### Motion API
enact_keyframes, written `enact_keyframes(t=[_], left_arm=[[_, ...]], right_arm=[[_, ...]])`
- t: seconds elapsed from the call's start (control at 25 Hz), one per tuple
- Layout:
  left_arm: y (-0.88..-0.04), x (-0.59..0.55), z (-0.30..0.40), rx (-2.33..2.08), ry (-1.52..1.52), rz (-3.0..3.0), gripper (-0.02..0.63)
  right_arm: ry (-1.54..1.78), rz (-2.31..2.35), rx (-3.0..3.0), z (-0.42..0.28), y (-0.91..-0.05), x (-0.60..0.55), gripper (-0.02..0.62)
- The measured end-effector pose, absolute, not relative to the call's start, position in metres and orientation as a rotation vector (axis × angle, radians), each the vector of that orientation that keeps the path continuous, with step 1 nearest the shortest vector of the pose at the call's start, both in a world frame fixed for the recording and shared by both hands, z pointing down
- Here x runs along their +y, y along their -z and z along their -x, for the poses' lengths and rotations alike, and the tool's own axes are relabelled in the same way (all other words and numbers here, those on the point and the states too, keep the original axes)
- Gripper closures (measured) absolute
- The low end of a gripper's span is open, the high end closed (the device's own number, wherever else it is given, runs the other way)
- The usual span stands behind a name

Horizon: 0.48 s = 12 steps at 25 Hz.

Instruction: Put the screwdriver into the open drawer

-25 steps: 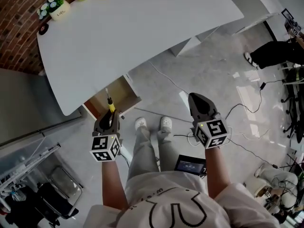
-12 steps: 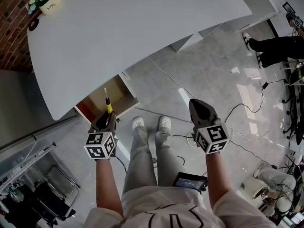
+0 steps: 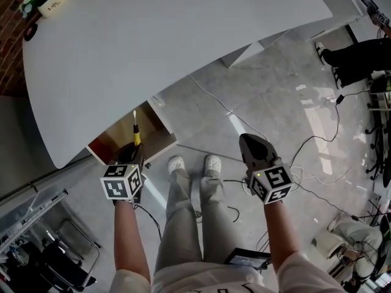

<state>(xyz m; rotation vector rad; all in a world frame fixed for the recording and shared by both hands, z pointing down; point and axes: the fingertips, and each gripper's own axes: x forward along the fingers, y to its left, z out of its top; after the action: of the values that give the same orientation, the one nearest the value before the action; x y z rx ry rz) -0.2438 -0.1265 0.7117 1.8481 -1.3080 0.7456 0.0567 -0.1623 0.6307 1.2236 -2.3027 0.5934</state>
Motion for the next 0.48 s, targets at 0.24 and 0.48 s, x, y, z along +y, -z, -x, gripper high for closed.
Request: enact_keyframes(t=[0.24, 0.48], left_arm=[[-0.740, -0.137, 0.248, -1.199, -0.824, -1.778, 0.532], [-0.765, -0.152, 0.248, -1.139, -0.835, -1.723, 0.532]], right_arm=[[-0.631, -1.248, -2.276, -0.059, -0.651, -0.168, 0.575], [-0.651, -1.231, -2.268, -0.055, -0.659, -0.167, 0.575]])
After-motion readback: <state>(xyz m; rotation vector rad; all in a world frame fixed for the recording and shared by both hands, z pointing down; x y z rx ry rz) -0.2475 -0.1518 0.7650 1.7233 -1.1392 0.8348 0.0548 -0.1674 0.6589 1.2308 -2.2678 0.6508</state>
